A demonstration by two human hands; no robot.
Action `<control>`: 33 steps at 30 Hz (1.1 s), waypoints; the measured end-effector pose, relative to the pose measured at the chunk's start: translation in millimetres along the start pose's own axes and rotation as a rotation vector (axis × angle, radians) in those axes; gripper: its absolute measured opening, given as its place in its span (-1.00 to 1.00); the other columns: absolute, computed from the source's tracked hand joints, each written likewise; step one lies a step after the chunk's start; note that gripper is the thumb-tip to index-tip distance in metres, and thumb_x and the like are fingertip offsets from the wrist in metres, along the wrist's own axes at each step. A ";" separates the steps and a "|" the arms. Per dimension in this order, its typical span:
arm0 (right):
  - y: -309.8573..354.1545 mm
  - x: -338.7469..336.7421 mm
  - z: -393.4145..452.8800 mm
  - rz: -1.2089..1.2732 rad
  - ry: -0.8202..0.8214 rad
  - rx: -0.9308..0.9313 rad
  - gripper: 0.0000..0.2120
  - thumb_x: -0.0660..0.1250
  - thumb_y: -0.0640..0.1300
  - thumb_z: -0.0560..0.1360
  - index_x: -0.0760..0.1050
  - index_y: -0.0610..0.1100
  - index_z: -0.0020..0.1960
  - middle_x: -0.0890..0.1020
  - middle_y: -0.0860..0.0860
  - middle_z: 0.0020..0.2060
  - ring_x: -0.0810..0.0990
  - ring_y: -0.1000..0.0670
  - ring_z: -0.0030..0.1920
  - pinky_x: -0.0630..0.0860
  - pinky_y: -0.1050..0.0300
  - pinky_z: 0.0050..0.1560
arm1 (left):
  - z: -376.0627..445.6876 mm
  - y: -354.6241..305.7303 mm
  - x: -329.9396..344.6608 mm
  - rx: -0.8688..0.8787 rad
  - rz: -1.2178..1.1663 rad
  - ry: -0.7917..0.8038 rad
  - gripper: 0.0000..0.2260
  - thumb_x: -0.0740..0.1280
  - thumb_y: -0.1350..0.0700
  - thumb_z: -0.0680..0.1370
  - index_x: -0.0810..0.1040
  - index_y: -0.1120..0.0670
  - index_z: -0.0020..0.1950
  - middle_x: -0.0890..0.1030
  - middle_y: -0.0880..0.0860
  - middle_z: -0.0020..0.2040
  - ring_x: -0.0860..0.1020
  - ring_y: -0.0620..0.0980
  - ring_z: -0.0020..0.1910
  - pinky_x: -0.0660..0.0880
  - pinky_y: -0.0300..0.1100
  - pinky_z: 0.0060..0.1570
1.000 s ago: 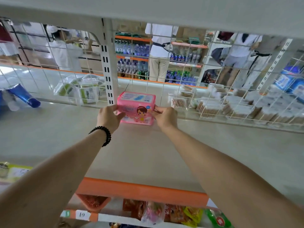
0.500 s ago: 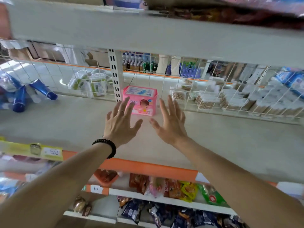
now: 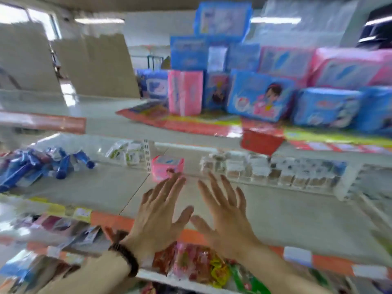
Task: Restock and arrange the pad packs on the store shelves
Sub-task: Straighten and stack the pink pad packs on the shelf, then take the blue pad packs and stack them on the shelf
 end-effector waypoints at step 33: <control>-46.2 -208.5 53.1 -0.134 -0.557 0.250 -0.25 0.03 0.41 0.51 -0.04 0.18 0.61 -0.01 0.06 0.62 -0.02 -0.03 0.61 0.09 -0.18 0.54 | 175.9 -112.4 -121.1 0.353 0.087 -0.083 -0.31 -0.01 -0.35 0.56 -0.12 -0.15 0.62 -0.13 -0.03 0.63 -0.06 0.05 0.58 0.08 0.11 0.52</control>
Point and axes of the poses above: each hand's wrist, its own z-axis towards the middle knuckle, its own x-axis out of the palm, y = z × x, the point moved 1 cm from there along z, towards the middle knuckle
